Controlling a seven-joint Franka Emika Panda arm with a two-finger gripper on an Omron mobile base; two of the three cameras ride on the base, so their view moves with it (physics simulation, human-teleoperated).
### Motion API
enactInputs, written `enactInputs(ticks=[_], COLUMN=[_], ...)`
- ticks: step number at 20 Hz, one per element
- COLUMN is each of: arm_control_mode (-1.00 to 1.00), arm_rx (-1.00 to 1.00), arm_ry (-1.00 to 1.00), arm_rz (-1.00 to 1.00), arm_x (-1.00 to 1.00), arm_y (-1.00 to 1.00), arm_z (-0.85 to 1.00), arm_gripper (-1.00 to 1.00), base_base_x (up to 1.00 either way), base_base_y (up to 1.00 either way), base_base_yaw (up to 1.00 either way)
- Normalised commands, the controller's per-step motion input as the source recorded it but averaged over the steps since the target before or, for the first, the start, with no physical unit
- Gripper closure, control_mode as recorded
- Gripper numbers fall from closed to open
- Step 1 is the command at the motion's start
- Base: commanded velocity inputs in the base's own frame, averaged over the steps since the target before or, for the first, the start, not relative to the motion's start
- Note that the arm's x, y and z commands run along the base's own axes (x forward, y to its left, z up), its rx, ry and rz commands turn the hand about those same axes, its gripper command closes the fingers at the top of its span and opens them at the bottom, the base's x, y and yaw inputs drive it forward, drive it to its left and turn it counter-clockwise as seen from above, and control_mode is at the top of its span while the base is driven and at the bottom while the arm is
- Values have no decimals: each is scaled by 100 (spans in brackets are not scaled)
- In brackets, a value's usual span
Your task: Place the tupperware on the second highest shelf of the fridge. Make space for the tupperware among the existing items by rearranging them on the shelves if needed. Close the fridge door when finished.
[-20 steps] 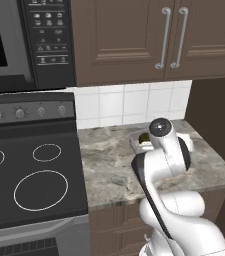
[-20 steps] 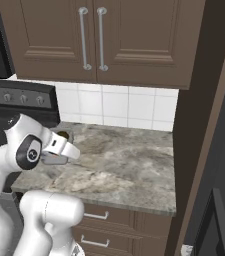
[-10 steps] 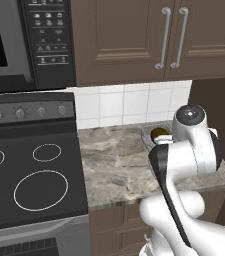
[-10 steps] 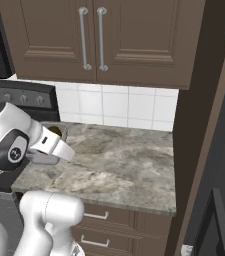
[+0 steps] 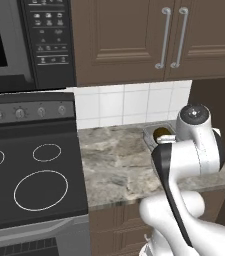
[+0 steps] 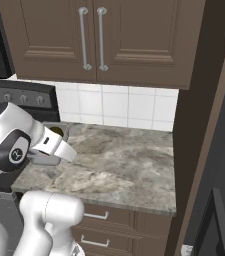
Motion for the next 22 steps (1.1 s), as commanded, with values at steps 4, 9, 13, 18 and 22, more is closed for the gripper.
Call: enactInputs(ticks=[4, 9, 13, 18, 22], arm_control_mode=[100, 100, 100, 100, 100], arm_rx=[0, 0, 0, 0, 0], arm_ry=[0, 0, 0, 0, 0], arm_rz=[0, 0, 0, 0, 0], arm_x=[0, 0, 0, 0, 0], arm_y=[0, 0, 0, 0, 0], arm_z=[0, 0, 0, 0, 0], arm_gripper=[100, 100, 100, 100, 100], base_base_x=[-8, -86, -100, -89, -62], base_base_y=[0, 0, -5, -18, -14], base_base_yaw=[0, 0, -2, -34, -59])
